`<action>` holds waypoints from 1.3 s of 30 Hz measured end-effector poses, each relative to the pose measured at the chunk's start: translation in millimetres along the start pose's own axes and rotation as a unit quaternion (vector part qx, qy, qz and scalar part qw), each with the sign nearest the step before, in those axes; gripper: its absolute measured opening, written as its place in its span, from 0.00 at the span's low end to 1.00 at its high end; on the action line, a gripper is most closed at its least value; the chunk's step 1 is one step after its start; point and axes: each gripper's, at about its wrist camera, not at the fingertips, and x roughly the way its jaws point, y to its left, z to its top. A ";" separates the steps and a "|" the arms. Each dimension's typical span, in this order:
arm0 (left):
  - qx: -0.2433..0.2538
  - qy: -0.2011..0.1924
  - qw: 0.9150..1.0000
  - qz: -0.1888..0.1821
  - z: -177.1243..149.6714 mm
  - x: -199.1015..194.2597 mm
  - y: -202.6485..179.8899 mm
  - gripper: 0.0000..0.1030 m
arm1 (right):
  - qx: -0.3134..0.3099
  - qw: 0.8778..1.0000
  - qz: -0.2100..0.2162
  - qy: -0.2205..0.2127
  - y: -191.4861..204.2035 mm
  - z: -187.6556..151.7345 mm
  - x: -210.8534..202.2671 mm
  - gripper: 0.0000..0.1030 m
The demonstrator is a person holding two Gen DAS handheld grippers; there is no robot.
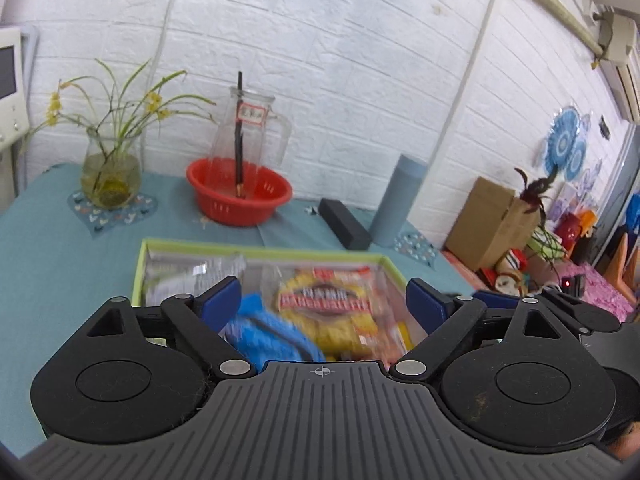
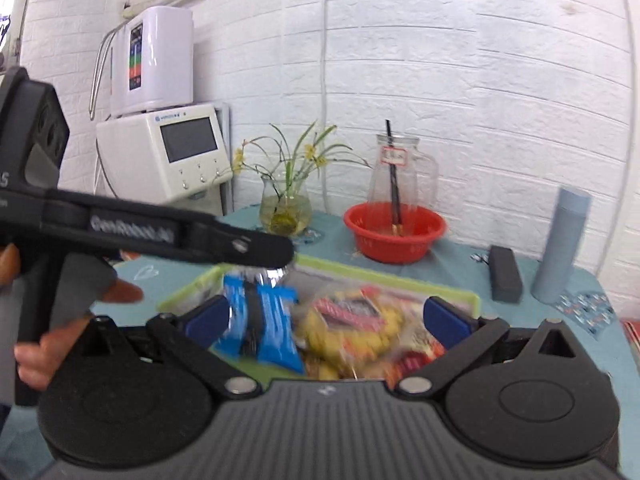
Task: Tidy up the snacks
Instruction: 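Carry the blue snack into the lime-green box and release it, then move the left tool to the green pea snack bag and grasp it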
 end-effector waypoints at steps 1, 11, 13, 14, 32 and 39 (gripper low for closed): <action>0.002 0.006 1.000 -0.001 -11.5 -8.0 -2.6 0.81 | 0.005 1.000 -0.004 0.011 -4.7 -13.9 -8.6 1.00; -0.015 0.105 0.994 0.004 -104.5 -25.9 -13.2 0.79 | 0.041 0.992 -0.018 0.120 -43.6 -89.7 24.3 1.00; -0.027 0.103 0.994 0.011 -108.7 -33.1 -7.4 0.79 | 0.037 0.993 0.000 0.111 -44.4 -87.7 35.6 1.00; -0.036 0.098 0.994 0.014 -110.8 -39.0 -1.9 0.79 | 0.036 0.993 0.010 0.109 -44.3 -86.9 41.7 1.00; -0.081 0.089 0.993 0.005 -143.0 -107.4 13.8 0.81 | 0.015 0.990 0.036 0.137 89.7 -132.2 -11.9 1.00; -0.079 0.136 0.986 -0.052 -114.3 -40.2 -13.0 0.81 | 0.067 0.991 -0.022 0.113 71.2 -133.1 -15.6 0.99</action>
